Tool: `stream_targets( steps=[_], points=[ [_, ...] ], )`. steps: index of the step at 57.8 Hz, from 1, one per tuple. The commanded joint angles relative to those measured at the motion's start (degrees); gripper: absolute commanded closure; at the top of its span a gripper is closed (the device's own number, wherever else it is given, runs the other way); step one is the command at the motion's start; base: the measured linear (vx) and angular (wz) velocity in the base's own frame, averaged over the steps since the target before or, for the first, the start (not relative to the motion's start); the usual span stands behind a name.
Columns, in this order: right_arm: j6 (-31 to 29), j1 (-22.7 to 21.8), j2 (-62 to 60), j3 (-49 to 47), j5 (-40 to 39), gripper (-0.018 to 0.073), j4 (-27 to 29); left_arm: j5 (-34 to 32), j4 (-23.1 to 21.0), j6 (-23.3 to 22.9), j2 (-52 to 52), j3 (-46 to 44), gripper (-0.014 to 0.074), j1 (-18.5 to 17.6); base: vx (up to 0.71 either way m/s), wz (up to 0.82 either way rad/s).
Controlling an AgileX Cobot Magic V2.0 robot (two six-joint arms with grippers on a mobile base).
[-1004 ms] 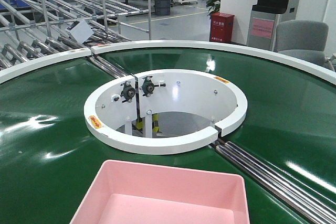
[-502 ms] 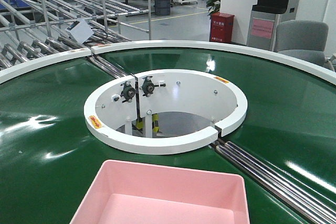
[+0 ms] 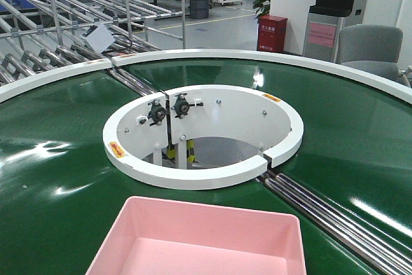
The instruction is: Grab pink bin and stack on right shelf
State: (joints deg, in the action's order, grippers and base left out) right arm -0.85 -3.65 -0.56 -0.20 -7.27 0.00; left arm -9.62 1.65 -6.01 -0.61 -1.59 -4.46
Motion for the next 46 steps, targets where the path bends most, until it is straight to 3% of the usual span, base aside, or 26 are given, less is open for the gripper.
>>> stream_targets(
  steps=[1, 6, 9, 15, 27, 36, 46],
  points=[
    [0.9, -0.4, 1.3, -7.7, -3.0, 0.0568, 0.5, 1.6, 0.0, 0.0, 0.1, -8.8, 0.0604, 0.0, 0.0, 0.0],
    [0.1, -0.4, 5.6, -16.9, 4.4, 0.0568, 0.0, 13.8, 0.1, 1.7, 4.0, -18.4, 0.0604, 0.0, 0.0, 0.0],
    [-0.2, -0.4, 8.8, -21.7, 6.1, 0.0568, 0.0, 17.7, 0.1, 4.1, 7.2, -23.4, 0.0604, 0.0, 0.0, 0.0],
    [-0.2, -0.4, 16.7, -28.0, 6.7, 0.0568, 0.0, 18.5, 0.0, 8.0, 15.2, -30.0, 0.0604, 0.0, 0.0, 0.0],
    [0.0, -0.4, 28.8, -30.0, 7.8, 0.0555, 0.4, 20.0, 0.0, 7.9, 27.5, -31.2, 0.0573, 0.0, 0.0, 0.0],
    [0.0, -0.4, 35.1, -30.0, 8.7, 0.0482, 0.4, 21.2, 0.0, 7.9, 35.1, -31.2, 0.0451, 0.0, 0.0, 0.0],
    [0.9, -0.4, 38.7, -30.0, 8.5, 0.0263, 0.7, 20.7, 0.0, 7.9, 39.8, -31.2, 0.0215, 0.0, 0.0, 0.0]
  ],
)
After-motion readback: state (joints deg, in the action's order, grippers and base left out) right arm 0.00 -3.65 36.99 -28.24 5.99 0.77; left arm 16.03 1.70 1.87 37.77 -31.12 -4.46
